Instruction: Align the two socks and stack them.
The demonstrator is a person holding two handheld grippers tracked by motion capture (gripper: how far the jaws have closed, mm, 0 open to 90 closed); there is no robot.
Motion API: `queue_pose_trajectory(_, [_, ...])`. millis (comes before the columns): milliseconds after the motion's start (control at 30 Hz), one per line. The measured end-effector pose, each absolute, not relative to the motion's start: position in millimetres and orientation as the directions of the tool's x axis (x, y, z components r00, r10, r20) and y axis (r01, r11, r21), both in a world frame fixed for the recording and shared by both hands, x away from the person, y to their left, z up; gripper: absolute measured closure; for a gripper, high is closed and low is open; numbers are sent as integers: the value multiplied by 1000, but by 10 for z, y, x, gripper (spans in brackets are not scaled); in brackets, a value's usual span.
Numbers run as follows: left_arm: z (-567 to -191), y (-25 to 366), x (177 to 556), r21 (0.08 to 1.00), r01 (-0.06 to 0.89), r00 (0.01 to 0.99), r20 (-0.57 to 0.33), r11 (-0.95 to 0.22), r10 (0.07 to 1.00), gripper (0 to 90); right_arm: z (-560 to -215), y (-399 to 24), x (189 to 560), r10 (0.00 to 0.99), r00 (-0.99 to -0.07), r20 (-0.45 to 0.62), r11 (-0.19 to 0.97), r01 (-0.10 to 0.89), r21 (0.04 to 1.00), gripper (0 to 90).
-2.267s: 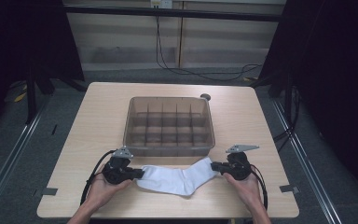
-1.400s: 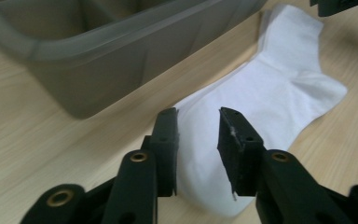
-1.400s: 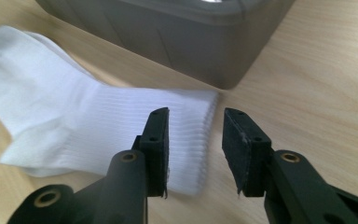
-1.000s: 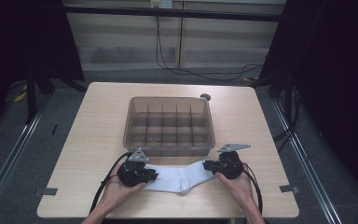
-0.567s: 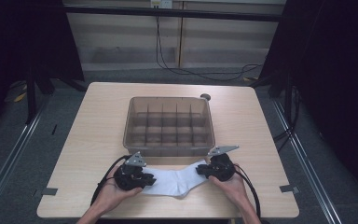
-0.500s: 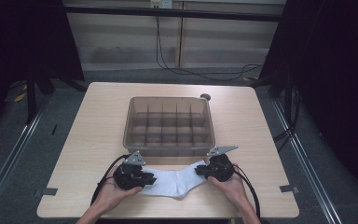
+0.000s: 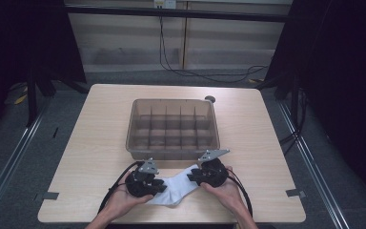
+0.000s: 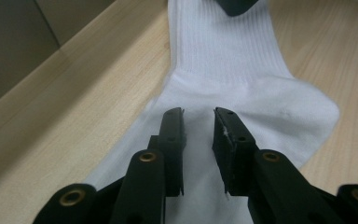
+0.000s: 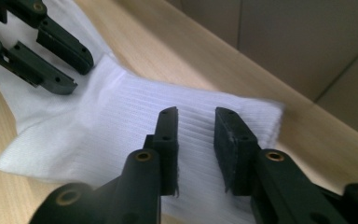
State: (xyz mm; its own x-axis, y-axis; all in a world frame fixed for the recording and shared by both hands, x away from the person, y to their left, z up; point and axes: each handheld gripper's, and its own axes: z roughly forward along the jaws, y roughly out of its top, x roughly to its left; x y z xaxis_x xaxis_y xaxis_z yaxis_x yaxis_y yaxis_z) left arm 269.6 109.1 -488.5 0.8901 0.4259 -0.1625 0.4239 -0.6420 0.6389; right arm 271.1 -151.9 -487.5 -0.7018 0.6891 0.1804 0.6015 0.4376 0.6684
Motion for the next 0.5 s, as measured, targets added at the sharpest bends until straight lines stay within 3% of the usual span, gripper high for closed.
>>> queue_pose_trajectory(200, [-4899,1107,2702,642,428,888,-168,-635,428,737,-4846,-1736,2706,755,-628,189,357,635,685,538])
queue_pose_trajectory(500, [-4913,1114,2689,654,415,891,-152,-632,427,756,-4957,-1790,2715,786,-589,185,349,671,654,436])
